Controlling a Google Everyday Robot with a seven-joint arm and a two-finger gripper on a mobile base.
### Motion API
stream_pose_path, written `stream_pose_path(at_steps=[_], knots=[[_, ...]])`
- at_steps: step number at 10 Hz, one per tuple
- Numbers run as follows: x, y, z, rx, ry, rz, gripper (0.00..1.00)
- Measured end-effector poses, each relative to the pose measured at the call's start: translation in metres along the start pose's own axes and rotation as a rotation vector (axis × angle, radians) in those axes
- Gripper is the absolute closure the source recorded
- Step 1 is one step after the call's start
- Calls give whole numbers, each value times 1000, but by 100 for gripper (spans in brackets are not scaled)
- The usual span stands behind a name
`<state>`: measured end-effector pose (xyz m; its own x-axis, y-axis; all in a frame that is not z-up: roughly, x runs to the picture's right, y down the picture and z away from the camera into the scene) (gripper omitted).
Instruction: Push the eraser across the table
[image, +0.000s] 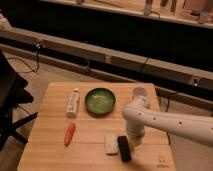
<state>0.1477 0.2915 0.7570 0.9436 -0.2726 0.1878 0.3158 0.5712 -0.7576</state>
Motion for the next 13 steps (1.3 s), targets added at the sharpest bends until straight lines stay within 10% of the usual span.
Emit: stream_pose_path(at_steps=[13], knots=[[-36, -28, -10, -10, 17, -92, 100]])
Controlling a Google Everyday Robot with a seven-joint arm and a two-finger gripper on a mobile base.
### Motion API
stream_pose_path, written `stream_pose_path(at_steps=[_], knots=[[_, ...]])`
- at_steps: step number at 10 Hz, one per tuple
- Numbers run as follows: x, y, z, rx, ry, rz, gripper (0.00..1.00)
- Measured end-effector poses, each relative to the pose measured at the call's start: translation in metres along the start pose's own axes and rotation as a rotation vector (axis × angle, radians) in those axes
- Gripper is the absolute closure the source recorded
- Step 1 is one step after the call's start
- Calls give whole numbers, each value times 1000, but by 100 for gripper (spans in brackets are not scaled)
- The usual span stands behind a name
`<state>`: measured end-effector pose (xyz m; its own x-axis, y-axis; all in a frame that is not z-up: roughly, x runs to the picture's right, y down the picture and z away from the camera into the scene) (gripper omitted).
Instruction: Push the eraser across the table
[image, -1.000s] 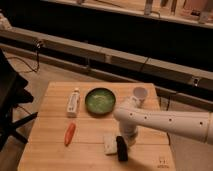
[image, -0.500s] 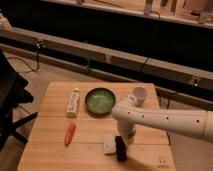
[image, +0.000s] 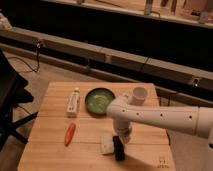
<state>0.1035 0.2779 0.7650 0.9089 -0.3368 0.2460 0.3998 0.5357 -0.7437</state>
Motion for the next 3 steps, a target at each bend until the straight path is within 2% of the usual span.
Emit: stream_pose_path(at_steps=[3], knots=[[-1, -4, -1, 3, 3, -6, 100]])
